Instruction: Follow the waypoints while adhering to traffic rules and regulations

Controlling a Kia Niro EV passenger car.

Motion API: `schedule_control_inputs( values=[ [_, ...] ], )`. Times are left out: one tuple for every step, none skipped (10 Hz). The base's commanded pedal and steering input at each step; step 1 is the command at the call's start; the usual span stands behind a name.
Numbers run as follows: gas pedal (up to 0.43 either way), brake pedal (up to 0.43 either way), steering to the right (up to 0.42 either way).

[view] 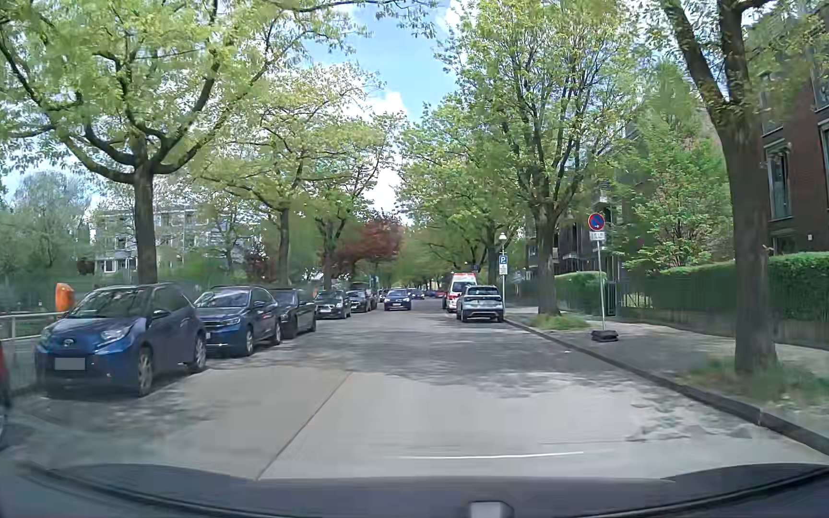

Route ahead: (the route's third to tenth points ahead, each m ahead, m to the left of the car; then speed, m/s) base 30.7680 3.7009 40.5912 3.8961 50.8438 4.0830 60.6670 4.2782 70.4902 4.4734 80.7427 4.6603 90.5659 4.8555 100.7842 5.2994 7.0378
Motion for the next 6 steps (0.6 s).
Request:
schedule_control_inputs(
  values=[
    [0.000,0.195,0.033],
    [0.000,0.213,0.030],
    [0.000,0.226,0.027],
    [0.000,0.232,0.024],
    [0.000,0.244,0.021],
    [0.000,0.250,0.016]
  ],
)
